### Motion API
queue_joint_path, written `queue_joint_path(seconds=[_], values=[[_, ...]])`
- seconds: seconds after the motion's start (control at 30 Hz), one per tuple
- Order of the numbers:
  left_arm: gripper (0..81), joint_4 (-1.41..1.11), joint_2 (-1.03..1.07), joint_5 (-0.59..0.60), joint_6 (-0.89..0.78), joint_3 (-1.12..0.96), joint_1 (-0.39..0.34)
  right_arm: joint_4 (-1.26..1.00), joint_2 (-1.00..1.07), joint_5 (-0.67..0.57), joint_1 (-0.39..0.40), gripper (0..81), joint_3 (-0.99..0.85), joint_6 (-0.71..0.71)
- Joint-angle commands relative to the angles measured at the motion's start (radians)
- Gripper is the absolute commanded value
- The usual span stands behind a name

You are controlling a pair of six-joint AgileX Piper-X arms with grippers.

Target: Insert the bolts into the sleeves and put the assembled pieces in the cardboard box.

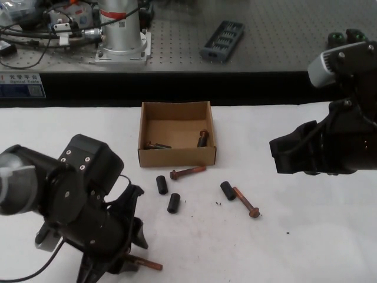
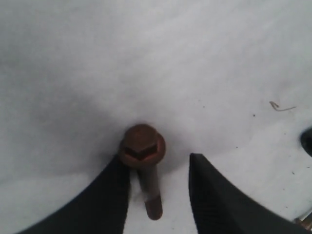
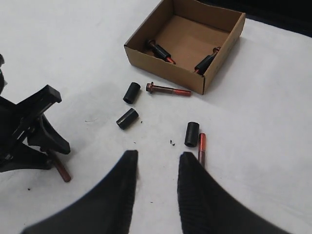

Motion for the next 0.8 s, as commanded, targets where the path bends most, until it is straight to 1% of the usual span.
queue_joint_path(seconds=[0.0,0.07,0.23,0.27,0.5,0.57,0.63,0.7,0.77], values=[[29.3,0.006,0.064,0.015,0.018,-0.051,-0.01,-0.009,-0.002,0.019,-0.006,22.3,0.006,0.002],[27.0,0.016,0.078,0.016,0.04,-0.07,-0.01,-0.009,-0.002,0.019,-0.006,22.3,0.012,0.002],[15.7,0.12,0.082,0.002,0.1,-0.092,-0.01,-0.011,-0.002,0.022,-0.006,22.3,0.025,0.0],[14.7,0.137,0.082,0.002,0.114,-0.092,-0.01,-0.009,-0.002,0.022,-0.006,22.3,0.026,0.0],[14.4,0.246,0.082,-0.005,0.179,-0.092,-0.01,-0.009,-0.002,0.022,-0.006,22.3,0.025,0.0],[9.7,0.246,0.082,-0.005,0.221,-0.092,-0.008,-0.009,-0.002,0.022,-0.006,22.3,0.025,0.0],[0.8,0.246,0.082,-0.008,0.263,-0.097,-0.005,-0.009,-0.002,0.022,-0.006,22.3,0.025,0.0],[0.6,0.244,0.079,-0.025,0.322,-0.107,-0.001,-0.009,-0.002,0.022,-0.006,22.3,0.025,0.0],[0.6,0.241,0.073,-0.052,0.418,-0.126,0.009,-0.009,-0.002,0.022,-0.006,22.3,0.025,0.0]])
